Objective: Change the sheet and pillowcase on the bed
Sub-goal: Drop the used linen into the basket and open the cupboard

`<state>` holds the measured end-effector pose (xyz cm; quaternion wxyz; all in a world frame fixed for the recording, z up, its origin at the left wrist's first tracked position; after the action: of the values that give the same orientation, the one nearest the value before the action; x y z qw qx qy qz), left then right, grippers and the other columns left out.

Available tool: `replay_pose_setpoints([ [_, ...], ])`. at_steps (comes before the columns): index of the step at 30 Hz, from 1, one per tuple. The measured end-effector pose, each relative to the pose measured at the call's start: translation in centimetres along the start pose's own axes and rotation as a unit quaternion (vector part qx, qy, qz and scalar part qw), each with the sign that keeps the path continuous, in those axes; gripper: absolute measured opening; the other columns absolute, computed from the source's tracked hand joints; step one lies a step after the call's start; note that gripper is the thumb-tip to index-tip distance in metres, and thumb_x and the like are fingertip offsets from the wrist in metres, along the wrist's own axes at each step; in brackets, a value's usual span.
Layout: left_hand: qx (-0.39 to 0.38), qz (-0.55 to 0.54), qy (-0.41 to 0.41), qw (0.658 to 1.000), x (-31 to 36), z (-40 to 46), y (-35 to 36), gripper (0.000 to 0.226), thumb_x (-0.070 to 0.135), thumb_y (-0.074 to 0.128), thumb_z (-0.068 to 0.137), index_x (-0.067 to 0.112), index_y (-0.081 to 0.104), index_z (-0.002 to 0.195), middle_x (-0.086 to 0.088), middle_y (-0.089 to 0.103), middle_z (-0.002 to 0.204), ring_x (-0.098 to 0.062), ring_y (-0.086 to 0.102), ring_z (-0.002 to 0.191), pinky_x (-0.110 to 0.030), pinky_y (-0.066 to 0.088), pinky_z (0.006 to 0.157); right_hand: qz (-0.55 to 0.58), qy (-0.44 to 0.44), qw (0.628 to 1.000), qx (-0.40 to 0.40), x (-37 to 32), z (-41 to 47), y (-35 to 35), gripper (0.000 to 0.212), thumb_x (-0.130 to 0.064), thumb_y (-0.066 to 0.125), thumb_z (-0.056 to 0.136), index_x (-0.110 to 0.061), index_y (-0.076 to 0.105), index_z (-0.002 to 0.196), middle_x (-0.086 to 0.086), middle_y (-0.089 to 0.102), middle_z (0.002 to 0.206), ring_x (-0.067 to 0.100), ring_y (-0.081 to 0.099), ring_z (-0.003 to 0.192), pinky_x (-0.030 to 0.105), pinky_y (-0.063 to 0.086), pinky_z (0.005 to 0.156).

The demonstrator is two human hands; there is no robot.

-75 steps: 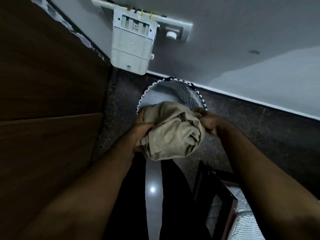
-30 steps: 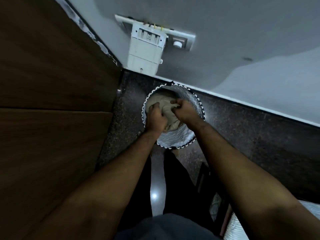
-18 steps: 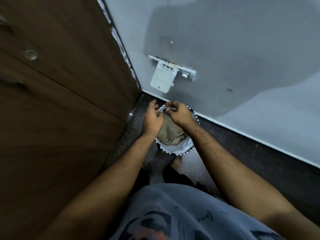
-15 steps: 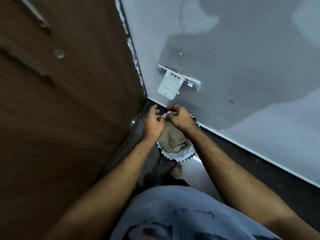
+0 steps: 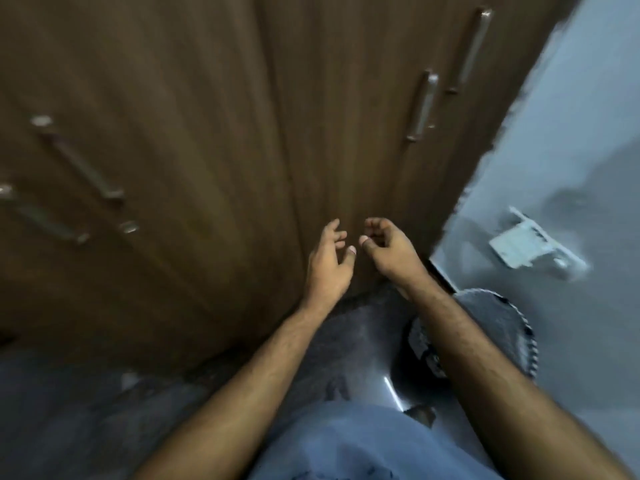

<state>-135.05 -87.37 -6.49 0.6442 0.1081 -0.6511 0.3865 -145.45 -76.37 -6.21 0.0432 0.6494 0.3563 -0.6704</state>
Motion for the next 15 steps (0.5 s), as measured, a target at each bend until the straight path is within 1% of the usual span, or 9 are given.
replay_pose_setpoints([
  [1,0.023,0.013,-0.008,1.000,-1.0,-1.2,-3.4,0.060,0.011,0.065,0.090,0.012,0.043,0.146,-0.003,0.063,0.124,-0.018,0.066,0.108,-0.040,0.051,0.102,0.006,-0.016,1.000,-0.019,-1.5,-0.9,3.1,0.036,-0.018,0.066,0.094,-0.018,0.059,0.129,-0.003,0.066,0.112,0.014,0.064,0.105,0.033,0.051,0.098],
  [3,0.079,0.052,-0.030,0.995,-2.6,-4.2,-11.2,0.063,0.007,0.066,0.092,0.011,0.041,0.149,-0.008,0.061,0.131,-0.016,0.065,0.109,-0.023,0.047,0.101,0.005,-0.049,0.996,-0.072,-5.1,-3.0,10.2,0.037,-0.018,0.067,0.094,-0.018,0.060,0.131,-0.005,0.065,0.114,0.011,0.062,0.108,0.029,0.050,0.097],
  [4,0.097,0.061,-0.036,0.993,-3.0,-5.5,-14.2,0.064,0.006,0.065,0.092,0.011,0.039,0.151,-0.010,0.059,0.134,-0.016,0.064,0.111,-0.019,0.045,0.099,0.000,-0.067,0.993,-0.096,-6.8,-4.1,12.9,0.038,-0.018,0.066,0.095,-0.018,0.059,0.132,-0.006,0.065,0.117,0.010,0.061,0.111,0.027,0.048,0.098],
  [5,0.122,0.067,-0.039,0.990,-3.3,-6.8,-17.9,0.066,0.006,0.065,0.093,0.012,0.038,0.152,-0.010,0.057,0.137,-0.017,0.063,0.114,-0.019,0.045,0.100,-0.010,-0.093,0.988,-0.126,-9.1,-5.3,16.2,0.039,-0.018,0.066,0.095,-0.018,0.058,0.133,-0.006,0.064,0.120,0.010,0.060,0.114,0.027,0.047,0.098],
  [7,0.154,0.081,-0.043,0.984,-3.8,-8.8,-23.6,0.068,0.007,0.064,0.093,0.015,0.033,0.154,-0.009,0.053,0.142,-0.017,0.060,0.121,-0.028,0.047,0.105,-0.033,-0.149,0.972,-0.179,-13.2,-7.3,21.6,0.043,-0.019,0.066,0.095,-0.019,0.054,0.136,-0.003,0.061,0.129,0.009,0.056,0.119,0.024,0.047,0.098],
  [10,0.187,0.104,-0.043,0.976,-3.9,-11.0,-30.1,0.072,0.008,0.064,0.093,0.015,0.029,0.156,-0.009,0.048,0.148,-0.018,0.055,0.128,-0.033,0.046,0.108,-0.047,-0.203,0.953,-0.222,-18.4,-9.7,27.2,0.051,-0.017,0.064,0.096,-0.016,0.046,0.144,0.003,0.054,0.138,0.008,0.053,0.120,0.006,0.040,0.087],
  [11,0.199,0.108,-0.044,0.973,-3.8,-11.5,-31.9,0.073,0.008,0.065,0.093,0.014,0.028,0.156,-0.009,0.047,0.148,-0.018,0.055,0.129,-0.032,0.045,0.109,-0.047,-0.211,0.949,-0.230,-19.8,-10.4,28.5,0.053,-0.017,0.064,0.096,-0.015,0.043,0.146,0.003,0.052,0.138,0.008,0.054,0.116,0.005,0.040,0.084],
  [13,0.221,0.107,-0.041,0.968,-3.2,-12.3,-34.9,0.072,0.010,0.065,0.094,0.014,0.028,0.156,-0.009,0.045,0.150,-0.018,0.053,0.130,-0.033,0.045,0.109,-0.045,-0.224,0.943,-0.242,-22.2,-11.5,30.2,0.058,-0.019,0.064,0.097,-0.016,0.039,0.149,0.004,0.049,0.141,0.008,0.057,0.106,0.012,0.043,0.083],
  [15,0.232,0.103,-0.039,0.966,-2.8,-12.6,-37.0,0.072,0.013,0.065,0.095,0.014,0.028,0.156,-0.008,0.043,0.152,-0.018,0.051,0.133,-0.033,0.044,0.110,-0.044,-0.236,0.939,-0.247,-24.0,-11.9,31.2,0.060,-0.021,0.063,0.097,-0.018,0.036,0.151,0.004,0.046,0.144,0.006,0.056,0.103,0.021,0.046,0.088],
])
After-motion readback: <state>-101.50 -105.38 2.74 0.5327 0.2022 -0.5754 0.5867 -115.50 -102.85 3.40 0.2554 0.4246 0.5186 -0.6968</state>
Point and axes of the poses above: each hand's wrist, its own z-axis towards the middle knuckle, its own y-axis out of the palm, x = y × z, the point moved 10 cm from there along z, towards the middle knuckle
